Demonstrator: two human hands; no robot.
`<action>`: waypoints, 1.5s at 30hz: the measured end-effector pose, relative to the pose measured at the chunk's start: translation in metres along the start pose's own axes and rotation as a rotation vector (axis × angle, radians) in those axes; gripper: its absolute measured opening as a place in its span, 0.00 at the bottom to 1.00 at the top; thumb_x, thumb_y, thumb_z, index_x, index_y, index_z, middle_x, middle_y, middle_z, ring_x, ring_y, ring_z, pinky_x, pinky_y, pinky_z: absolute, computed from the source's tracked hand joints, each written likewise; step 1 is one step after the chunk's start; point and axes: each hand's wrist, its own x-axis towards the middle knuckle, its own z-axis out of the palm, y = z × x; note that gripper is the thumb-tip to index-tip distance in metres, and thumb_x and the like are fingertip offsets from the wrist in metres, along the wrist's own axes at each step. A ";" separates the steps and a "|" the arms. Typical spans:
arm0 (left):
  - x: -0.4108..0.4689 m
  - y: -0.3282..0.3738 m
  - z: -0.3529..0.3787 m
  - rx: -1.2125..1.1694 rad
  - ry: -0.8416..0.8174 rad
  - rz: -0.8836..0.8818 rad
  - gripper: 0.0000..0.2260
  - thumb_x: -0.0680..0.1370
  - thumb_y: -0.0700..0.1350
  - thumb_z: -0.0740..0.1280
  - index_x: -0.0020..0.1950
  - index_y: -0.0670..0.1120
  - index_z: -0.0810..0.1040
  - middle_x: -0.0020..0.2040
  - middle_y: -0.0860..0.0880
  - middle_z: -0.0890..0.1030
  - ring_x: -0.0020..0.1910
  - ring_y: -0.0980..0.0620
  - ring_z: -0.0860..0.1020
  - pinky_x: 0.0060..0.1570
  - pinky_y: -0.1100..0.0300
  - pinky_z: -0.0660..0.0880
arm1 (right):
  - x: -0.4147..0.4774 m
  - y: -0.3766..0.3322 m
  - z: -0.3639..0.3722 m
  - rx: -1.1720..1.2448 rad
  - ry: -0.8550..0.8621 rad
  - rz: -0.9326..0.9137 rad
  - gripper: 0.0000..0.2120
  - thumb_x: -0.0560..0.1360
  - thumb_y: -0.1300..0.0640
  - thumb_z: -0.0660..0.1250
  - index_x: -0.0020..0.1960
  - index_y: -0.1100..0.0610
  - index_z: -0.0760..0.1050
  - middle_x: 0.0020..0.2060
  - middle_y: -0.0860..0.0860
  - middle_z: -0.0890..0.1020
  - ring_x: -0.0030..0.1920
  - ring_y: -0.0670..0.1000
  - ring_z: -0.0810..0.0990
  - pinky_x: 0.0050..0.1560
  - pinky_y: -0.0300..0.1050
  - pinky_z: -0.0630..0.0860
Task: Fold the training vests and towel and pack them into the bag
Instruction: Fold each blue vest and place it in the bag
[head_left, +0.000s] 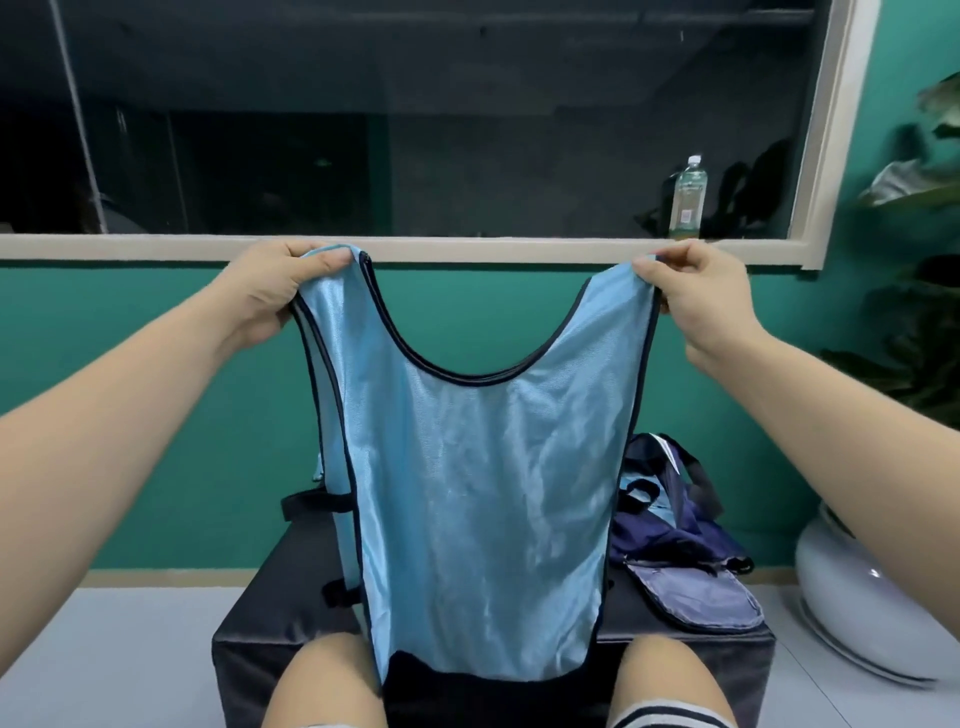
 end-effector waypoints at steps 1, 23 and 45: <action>0.000 0.009 0.000 -0.005 0.005 0.005 0.12 0.76 0.50 0.78 0.56 0.45 0.89 0.55 0.44 0.88 0.50 0.49 0.86 0.56 0.58 0.83 | 0.003 -0.008 -0.002 0.013 -0.003 -0.013 0.05 0.75 0.53 0.79 0.46 0.51 0.84 0.44 0.53 0.86 0.44 0.49 0.83 0.49 0.50 0.79; 0.009 0.053 -0.009 0.403 0.013 0.155 0.14 0.77 0.58 0.77 0.51 0.47 0.88 0.49 0.41 0.88 0.44 0.49 0.83 0.55 0.50 0.80 | 0.033 -0.043 -0.003 0.019 -0.013 -0.134 0.03 0.77 0.56 0.77 0.49 0.52 0.83 0.41 0.48 0.85 0.43 0.46 0.82 0.40 0.43 0.76; 0.128 -0.271 0.040 0.529 -0.156 -0.125 0.19 0.74 0.70 0.74 0.51 0.56 0.88 0.47 0.33 0.83 0.41 0.48 0.74 0.47 0.53 0.74 | 0.072 0.280 0.077 -0.255 -0.103 0.242 0.03 0.78 0.59 0.76 0.50 0.58 0.83 0.44 0.53 0.87 0.42 0.45 0.83 0.47 0.41 0.79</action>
